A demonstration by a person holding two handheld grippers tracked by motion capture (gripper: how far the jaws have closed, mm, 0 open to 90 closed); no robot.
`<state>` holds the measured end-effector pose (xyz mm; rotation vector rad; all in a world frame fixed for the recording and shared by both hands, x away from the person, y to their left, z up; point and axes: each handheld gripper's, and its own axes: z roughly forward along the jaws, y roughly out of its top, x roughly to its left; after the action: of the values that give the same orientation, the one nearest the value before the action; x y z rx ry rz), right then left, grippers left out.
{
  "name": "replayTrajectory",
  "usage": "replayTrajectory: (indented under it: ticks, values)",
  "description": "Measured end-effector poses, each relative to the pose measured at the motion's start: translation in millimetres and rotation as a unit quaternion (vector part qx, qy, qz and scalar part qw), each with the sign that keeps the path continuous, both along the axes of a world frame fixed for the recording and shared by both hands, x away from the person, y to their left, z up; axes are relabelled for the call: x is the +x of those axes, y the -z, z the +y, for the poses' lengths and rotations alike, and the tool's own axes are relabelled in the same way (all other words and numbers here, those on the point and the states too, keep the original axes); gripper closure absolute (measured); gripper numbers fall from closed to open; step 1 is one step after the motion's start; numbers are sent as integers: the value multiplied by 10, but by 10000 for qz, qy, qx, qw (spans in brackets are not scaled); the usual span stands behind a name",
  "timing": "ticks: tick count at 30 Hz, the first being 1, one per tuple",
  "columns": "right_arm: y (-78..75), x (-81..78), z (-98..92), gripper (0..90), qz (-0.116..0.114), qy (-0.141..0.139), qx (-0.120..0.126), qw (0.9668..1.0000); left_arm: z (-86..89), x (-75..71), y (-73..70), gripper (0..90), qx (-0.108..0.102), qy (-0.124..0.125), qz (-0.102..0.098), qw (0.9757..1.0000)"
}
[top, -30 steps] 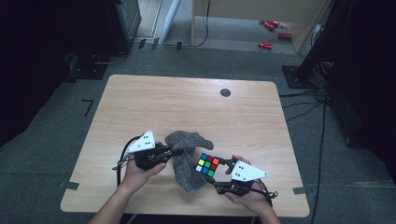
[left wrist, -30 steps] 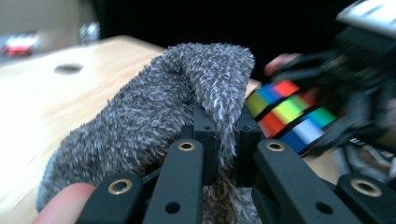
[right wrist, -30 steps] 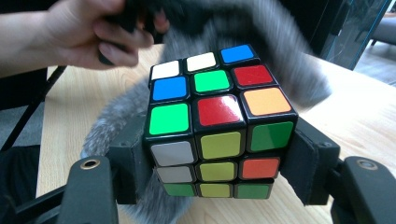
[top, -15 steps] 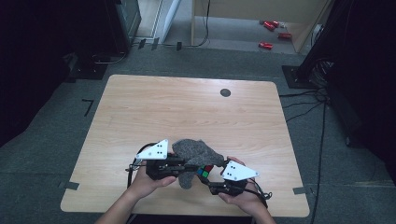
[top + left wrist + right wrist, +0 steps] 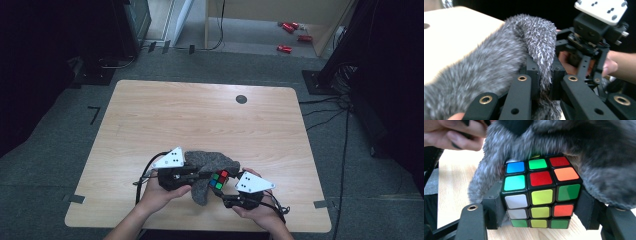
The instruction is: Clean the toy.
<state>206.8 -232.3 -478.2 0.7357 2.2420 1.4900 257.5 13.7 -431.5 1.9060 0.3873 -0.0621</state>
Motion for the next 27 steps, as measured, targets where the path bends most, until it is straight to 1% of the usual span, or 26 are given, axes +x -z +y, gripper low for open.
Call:
replayTrajectory:
  ticks: [2, 3, 4, 5, 8, 9, 10, 12, 14, 16, 19, 22, 23, 24, 25, 26, 27]
  values:
    - [0, -1, 13, 345, 0, -7, 5, 10000, -62, -49, -17, 838, 100, 15, -32, 9999]
    - [0, -2, 18, 345, 1, -15, 17, 10000, -85, -63, -23, 838, 164, -17, -57, 9998]
    - [-1, -4, 18, 345, 0, -13, 8, 10000, -85, -62, -25, 839, 195, -71, -74, 9998]
    - [-1, -5, 16, 345, -5, 1, -8, 10000, -68, -42, -20, 840, 223, -193, -66, 9995]
    - [5, -5, 4, 346, 1, 20, -23, 10000, 25, 42, 1, 843, 194, -499, 116, 9985]
    - [5, -7, 1, 347, 1, 35, -29, 10000, 45, 57, 3, 843, 179, -526, 146, 9983]
    - [4, -7, -1, 347, 4, 34, -21, 10000, 62, 66, 3, 843, 152, -532, 170, 9983]
    - [0, -5, -2, 346, -20, 7, 23, 10000, 54, 46, -8, 843, 70, -407, 172, 9990]
    - [-6, -4, 7, 347, -30, 1, 52, 10000, -15, -14, -20, 842, 107, -255, 94, 9996]
    - [-4, -3, 16, 346, -39, -3, 37, 10000, -63, -50, -29, 841, 160, -184, 62, 9997]
    - [-5, -11, 14, 347, -35, 5, 30, 10000, -47, -52, -56, 840, 150, -267, 71, 9995]
    - [-26, -16, -7, 347, -28, 18, 122, 9999, 37, 2, -90, 842, 166, -550, 126, 9983]
    - [-27, -14, -11, 347, -39, 22, 132, 9999, 53, 11, -95, 843, 193, -600, 137, 9979]
    - [-26, -13, -14, 347, -31, 21, 140, 9999, 51, 7, -96, 843, 205, -586, 135, 9980]
    - [-23, -10, -12, 347, -26, 18, 137, 9999, 22, -15, -95, 842, 250, -488, 115, 9984]
    - [-19, -7, -7, 347, -25, 13, 134, 9999, 2, -29, -93, 842, 282, -451, 106, 9985]
    - [-18, -6, -3, 347, -21, 10, 129, 9999, -55, -67, -92, 842, 386, -411, 81, 9984]
